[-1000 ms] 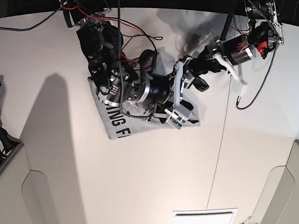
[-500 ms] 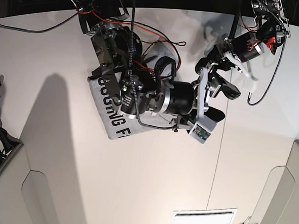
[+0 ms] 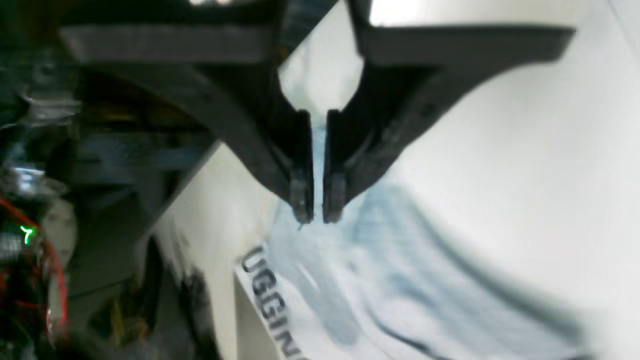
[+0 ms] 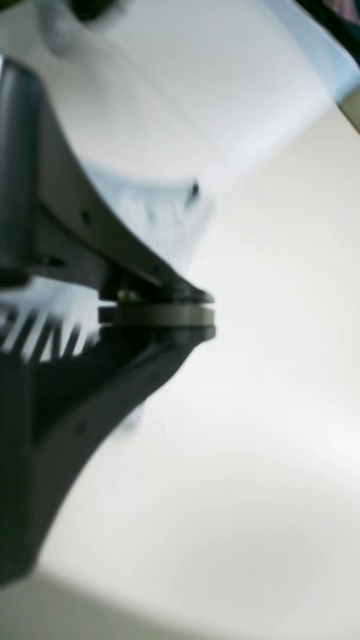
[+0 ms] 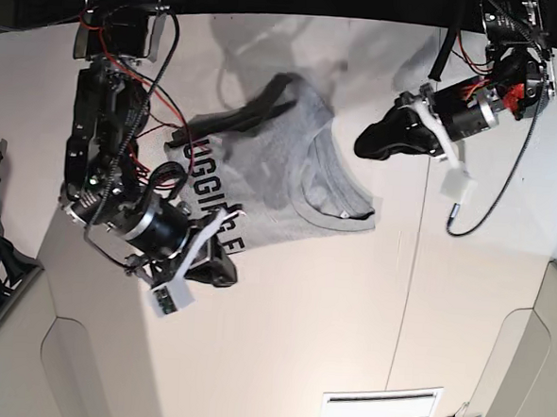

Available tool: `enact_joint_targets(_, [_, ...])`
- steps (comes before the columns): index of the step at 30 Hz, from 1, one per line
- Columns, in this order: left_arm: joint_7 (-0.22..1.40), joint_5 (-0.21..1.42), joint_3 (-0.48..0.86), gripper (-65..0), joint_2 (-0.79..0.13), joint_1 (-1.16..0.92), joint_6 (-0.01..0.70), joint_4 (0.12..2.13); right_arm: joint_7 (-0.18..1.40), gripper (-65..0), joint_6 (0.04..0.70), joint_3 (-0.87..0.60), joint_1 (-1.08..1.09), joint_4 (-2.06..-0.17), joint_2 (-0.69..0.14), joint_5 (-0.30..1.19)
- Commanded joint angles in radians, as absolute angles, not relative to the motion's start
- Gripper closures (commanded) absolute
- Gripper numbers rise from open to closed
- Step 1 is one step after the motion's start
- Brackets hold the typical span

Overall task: Fold the T-shirt properly
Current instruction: 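Grasp the folded bundle with both grippers and flip it over, then lower the folded shirt onto the table and open both grippers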

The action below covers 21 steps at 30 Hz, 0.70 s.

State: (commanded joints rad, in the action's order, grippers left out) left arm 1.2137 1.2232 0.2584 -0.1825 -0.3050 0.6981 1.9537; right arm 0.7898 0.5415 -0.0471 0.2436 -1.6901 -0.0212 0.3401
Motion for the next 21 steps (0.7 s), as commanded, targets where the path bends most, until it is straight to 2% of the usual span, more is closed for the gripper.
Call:
enact_joint_targets(4, [1.055, 0.971, 0.029, -4.3, -0.174, -0.305, 0.698, 1.964, 0.728, 0.0, 0.542, -0.079, 0.247, -1.629, -0.081, 0.341])
enact_joint_targets(6, [0.918, 0.811, -0.101, -4.3, -0.175, -0.304, 0.698, 1.963, 0.667, 0.0, 0.547, -0.076, 0.274, -1.521, -0.1, 0.34])
enact_joint_targets(9, [0.835, 0.651, -0.206, -4.3, -0.174, -0.297, 0.698, 1.945, 0.64, 0.0, 0.573, -0.073, 0.334, -1.351, -0.102, 0.347])
enact_joint_targets(15, [0.819, 0.604, -0.242, -4.3, -0.175, -0.247, 0.698, 1.798, 0.599, 0.0, 0.583, 0.01, 0.426, -1.105, -0.102, 0.347])
enact_joint_targets(21, [0.818, 0.484, -0.221, -4.3, -0.182, -0.182, 0.698, 1.714, 0.608, 0.0, 0.583, 0.073, 0.418, -1.09, -0.102, 0.329])
